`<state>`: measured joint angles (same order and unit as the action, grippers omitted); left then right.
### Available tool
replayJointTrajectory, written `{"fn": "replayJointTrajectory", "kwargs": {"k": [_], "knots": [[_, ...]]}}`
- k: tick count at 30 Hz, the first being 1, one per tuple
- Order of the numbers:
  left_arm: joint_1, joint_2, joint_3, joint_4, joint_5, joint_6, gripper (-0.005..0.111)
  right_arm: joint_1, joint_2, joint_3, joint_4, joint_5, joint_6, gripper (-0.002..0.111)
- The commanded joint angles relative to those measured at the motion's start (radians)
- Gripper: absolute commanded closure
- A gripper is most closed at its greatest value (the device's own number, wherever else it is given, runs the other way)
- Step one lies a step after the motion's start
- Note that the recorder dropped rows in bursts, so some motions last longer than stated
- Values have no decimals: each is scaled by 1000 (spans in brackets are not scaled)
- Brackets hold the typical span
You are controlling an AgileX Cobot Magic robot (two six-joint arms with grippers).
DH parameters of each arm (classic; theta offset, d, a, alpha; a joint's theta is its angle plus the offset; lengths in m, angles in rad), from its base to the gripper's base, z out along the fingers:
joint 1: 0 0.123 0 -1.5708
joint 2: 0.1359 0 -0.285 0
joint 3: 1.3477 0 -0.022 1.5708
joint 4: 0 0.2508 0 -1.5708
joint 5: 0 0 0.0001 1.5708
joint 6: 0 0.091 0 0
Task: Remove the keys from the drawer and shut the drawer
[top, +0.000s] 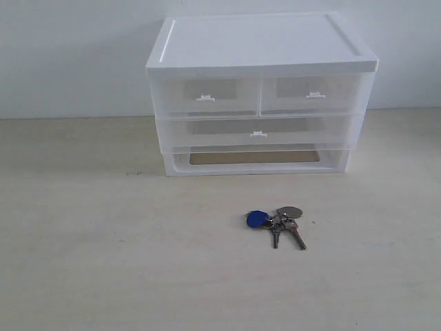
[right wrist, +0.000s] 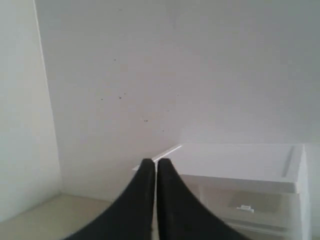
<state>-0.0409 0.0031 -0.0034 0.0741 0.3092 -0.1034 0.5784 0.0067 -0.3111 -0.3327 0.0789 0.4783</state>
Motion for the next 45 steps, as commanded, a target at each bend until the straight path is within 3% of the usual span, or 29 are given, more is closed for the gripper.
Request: {"fn": "replayJointTrajectory", "kwargs": {"k": [1, 8, 12, 21, 36, 45], "knots": [[1, -3, 3, -7, -2, 3, 102, -138, -7, 75, -21, -169, -35, 108], [1, -3, 3, -7, -2, 3, 102, -435, -7, 170, -21, -297, -8, 108], [1, -3, 3, -7, -2, 3, 102, -523, -7, 205, -21, -259, -23, 108], [1, -3, 3, -7, -2, 3, 102, -534, -7, 311, -14, -272, -68, 108], [1, -3, 3, -7, -2, 3, 102, -539, -7, 311, 266, 24, -492, 108], [1, -3, 3, -7, -2, 3, 102, -539, -7, 311, 305, 238, -511, 108]]}}
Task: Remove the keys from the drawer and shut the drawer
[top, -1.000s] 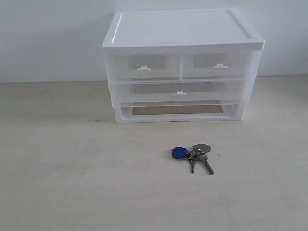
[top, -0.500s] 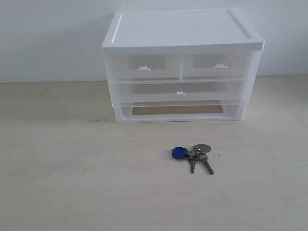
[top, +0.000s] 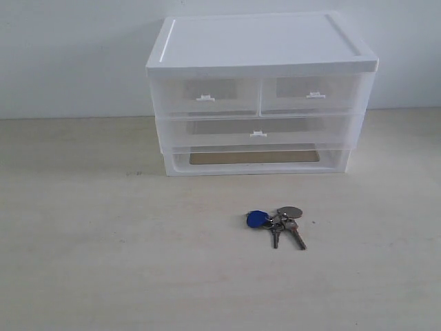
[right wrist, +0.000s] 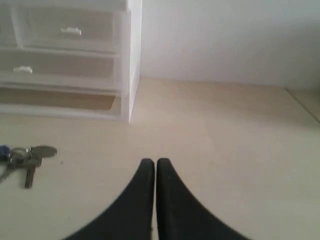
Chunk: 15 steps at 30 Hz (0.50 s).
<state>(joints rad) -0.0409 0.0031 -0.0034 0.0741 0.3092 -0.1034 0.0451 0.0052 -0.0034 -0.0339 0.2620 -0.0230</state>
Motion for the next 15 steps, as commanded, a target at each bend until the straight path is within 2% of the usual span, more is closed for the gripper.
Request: {"fn": "replayJointTrajectory", "kwargs": {"k": [1, 15], "knots": [[1, -3, 3, -7, -2, 3, 102, -6, -5, 3, 6, 55, -10, 108], [1, -3, 3, -7, -2, 3, 102, -6, -5, 3, 6, 49, -111, 108]]}}
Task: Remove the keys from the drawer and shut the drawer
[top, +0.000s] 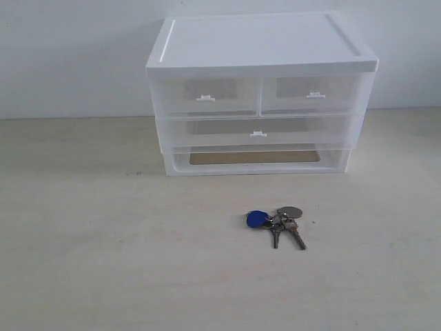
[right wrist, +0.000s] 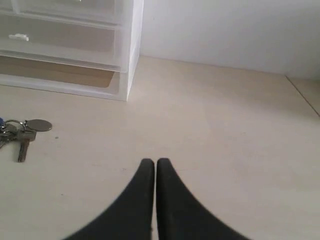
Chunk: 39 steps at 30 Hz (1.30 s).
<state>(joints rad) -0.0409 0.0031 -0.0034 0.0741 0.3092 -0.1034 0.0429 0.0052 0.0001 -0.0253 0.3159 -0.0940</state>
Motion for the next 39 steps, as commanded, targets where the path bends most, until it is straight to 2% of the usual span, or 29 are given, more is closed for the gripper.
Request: {"fn": "replayJointTrajectory", "kwargs": {"k": [1, 10, 39], "knots": [[1, -3, 3, -7, -2, 3, 102, -4, -5, 0, -2, -5, -44, 108], [1, -3, 3, -7, -2, 3, 102, -93, -5, 0, 25, -5, -40, 108], [1, -3, 3, -7, -2, 3, 102, -89, -5, 0, 39, 10, -16, 108]]}}
